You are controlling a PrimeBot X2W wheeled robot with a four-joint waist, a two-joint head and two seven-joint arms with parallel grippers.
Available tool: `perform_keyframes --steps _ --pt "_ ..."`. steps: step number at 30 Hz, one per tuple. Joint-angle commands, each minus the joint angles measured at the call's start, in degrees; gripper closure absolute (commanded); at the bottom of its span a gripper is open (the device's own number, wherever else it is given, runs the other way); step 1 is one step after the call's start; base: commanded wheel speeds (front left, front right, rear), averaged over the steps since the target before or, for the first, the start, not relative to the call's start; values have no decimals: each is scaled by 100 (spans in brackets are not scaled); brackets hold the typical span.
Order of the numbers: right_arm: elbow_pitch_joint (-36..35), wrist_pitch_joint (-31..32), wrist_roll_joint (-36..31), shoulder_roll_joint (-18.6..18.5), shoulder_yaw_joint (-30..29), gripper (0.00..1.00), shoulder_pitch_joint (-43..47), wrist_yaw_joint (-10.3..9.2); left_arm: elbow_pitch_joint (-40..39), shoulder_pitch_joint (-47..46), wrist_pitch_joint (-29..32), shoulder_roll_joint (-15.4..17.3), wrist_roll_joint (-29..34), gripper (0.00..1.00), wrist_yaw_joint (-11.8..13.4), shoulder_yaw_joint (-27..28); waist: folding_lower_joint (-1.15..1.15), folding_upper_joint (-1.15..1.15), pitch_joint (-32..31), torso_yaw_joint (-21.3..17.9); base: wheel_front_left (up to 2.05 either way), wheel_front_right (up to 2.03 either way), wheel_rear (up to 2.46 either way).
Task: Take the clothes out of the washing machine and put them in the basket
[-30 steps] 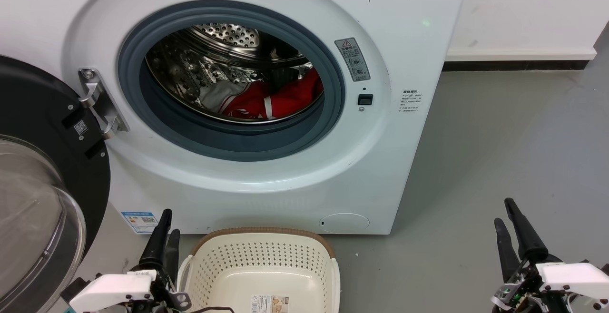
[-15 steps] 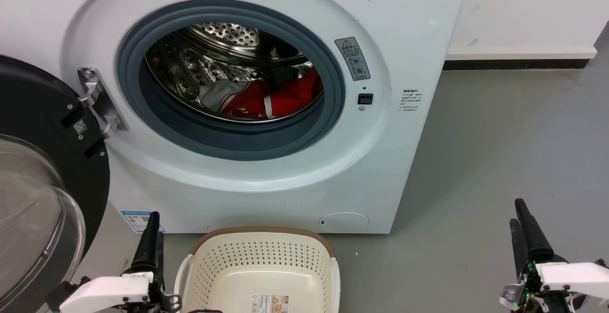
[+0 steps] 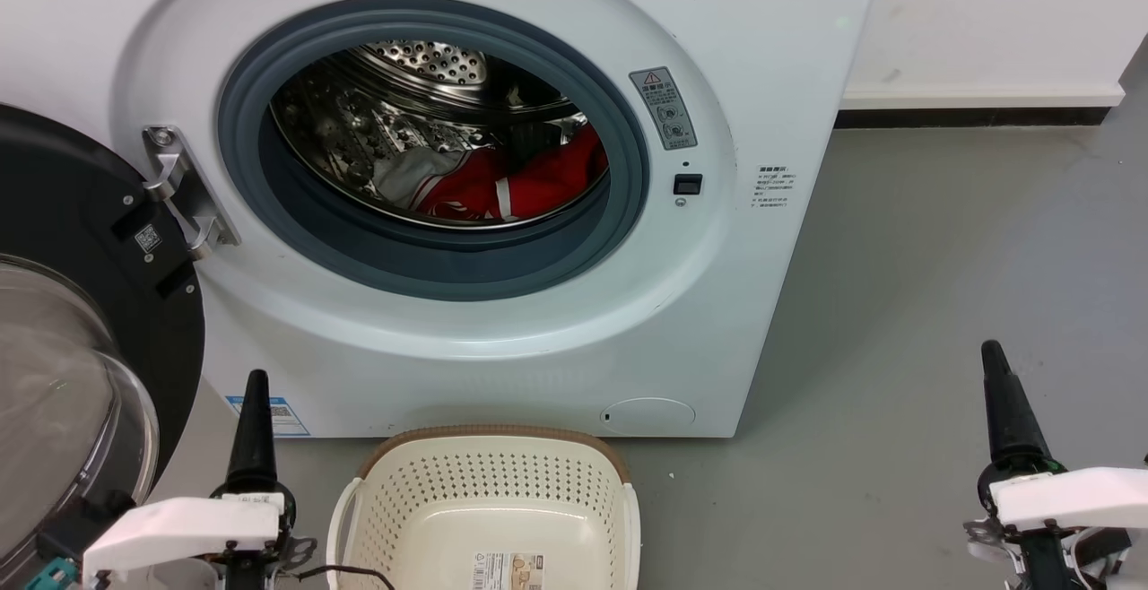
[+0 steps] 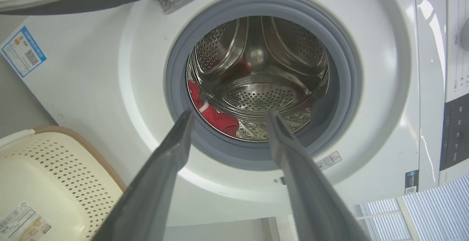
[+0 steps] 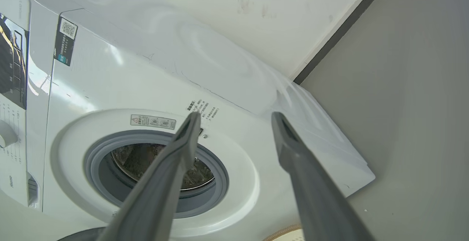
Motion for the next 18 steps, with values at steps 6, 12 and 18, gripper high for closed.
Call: perform_keyframes --steps 6,12,18 --pt "-447 -153 -1070 -10 68 0 -136 1 -548 -50 -150 13 861 0 306 -121 0 0 38 -9 0 0 0" --pt "-729 -268 -1931 -10 193 0 -117 1 -923 -28 -263 14 1607 0 486 -328 0 0 70 -23 0 0 0" --pt "-963 -375 -2748 -10 376 0 -64 1 -1073 59 -370 15 2216 0 605 -510 0 0 71 -46 0 0 0"
